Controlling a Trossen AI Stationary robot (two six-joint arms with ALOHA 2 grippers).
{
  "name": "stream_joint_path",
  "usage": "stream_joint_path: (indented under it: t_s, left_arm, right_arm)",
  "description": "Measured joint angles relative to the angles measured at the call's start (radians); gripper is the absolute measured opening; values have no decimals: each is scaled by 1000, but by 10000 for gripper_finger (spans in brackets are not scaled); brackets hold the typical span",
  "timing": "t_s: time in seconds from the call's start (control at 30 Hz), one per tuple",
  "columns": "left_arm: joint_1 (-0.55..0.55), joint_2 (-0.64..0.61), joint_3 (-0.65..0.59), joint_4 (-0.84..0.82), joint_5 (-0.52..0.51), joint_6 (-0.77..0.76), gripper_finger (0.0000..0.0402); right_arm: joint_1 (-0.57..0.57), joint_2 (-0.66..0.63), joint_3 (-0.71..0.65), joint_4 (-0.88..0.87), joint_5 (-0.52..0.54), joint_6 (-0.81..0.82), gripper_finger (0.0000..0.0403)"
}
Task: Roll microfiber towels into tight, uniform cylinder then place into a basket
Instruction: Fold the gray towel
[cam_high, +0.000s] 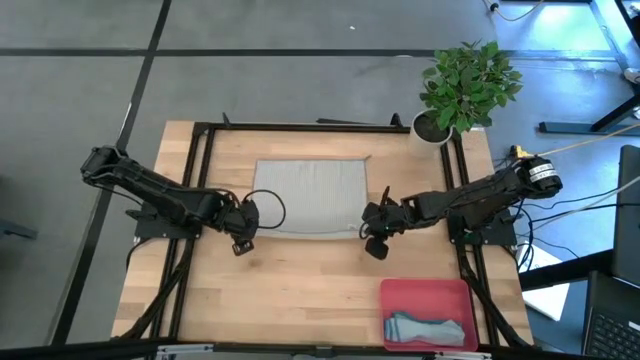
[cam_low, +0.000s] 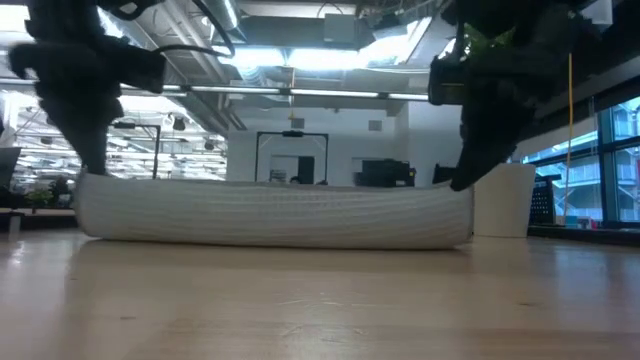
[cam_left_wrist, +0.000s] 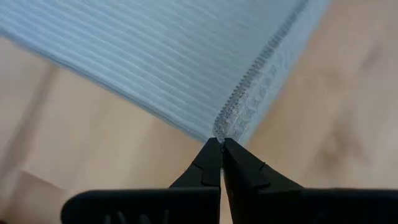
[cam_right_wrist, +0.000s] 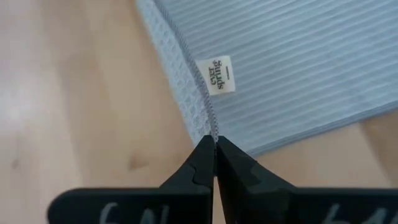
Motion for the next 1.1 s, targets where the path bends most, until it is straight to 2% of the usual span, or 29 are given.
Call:
stream_joint_path:
  t_s: [0.17, 0.63, 0.87, 1.1]
  left_arm:
    - [47, 0, 0, 0, -135, 1, 0]
    - [192, 0, 0, 0, -414, 3, 0]
    - [281, 0, -1, 48, -502, 73, 0]
    - [369, 0, -1, 131, -521, 199, 0]
  right_arm:
    - [-71, 0, 0, 16, 36, -73, 9]
    - [-273, 0, 0, 82, 309, -253, 10]
    - [-360, 0, 1, 151, 319, -337, 10]
    - [-416, 0, 1, 167, 326, -373, 10]
